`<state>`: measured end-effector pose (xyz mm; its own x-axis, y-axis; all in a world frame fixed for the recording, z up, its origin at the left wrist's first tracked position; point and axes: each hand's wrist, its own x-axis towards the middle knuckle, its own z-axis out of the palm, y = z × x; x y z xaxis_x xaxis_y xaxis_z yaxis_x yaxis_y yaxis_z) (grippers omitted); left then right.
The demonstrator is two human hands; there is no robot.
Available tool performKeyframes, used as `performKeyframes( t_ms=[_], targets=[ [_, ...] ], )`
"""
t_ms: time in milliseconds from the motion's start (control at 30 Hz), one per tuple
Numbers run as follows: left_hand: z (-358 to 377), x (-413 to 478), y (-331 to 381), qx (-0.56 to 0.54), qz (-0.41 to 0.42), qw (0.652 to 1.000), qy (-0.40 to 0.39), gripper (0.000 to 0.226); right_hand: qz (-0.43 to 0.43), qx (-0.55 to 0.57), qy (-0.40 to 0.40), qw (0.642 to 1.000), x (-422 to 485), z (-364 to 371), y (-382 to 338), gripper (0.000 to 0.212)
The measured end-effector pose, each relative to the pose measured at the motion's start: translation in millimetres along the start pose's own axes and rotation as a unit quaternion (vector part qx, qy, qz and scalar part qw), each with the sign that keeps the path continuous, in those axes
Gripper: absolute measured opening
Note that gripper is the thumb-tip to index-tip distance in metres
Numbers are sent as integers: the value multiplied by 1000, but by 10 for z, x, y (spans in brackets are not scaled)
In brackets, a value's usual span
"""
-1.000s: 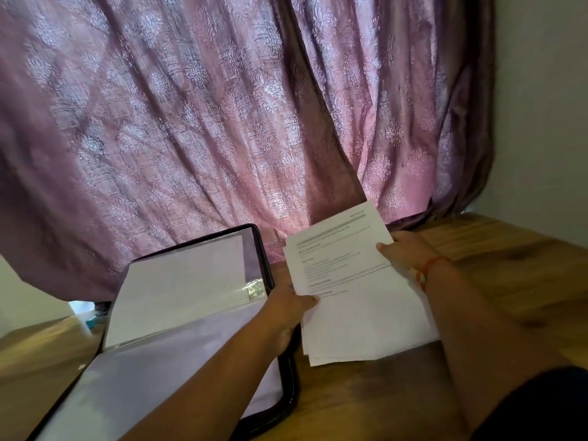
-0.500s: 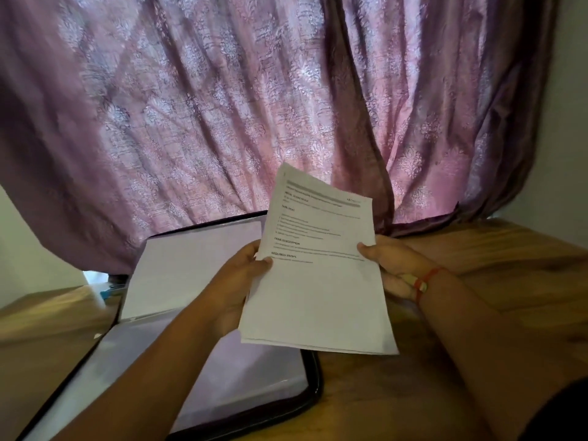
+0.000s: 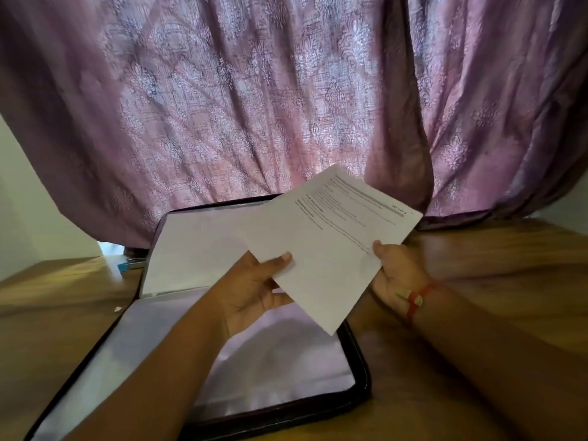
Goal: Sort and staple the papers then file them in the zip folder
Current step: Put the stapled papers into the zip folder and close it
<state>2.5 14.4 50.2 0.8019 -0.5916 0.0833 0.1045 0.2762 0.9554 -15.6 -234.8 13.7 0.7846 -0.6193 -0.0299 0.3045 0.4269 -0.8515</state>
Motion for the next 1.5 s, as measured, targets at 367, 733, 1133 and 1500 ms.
performKeyframes(
  t_ms=[367, 733, 1133, 1500],
  targets=[
    [-169, 52, -8, -30, 66, 990, 120, 36, -64, -61, -9, 996, -146, -223, -418, 15],
    [-146, 1, -17, 20, 38, 992, 118, 31, -101, -347, -150, 920, -125, -334, -531, 34],
    [-201, 26, -32, 36, 21, 994, 104, 34, -148, -399, -101, 899, -50, -444, -630, 18],
    [-46, 41, -89, 133, 14, 983, 129, 19, -540, -517, 6, 664, -257, -116, -626, 36]
  ],
)
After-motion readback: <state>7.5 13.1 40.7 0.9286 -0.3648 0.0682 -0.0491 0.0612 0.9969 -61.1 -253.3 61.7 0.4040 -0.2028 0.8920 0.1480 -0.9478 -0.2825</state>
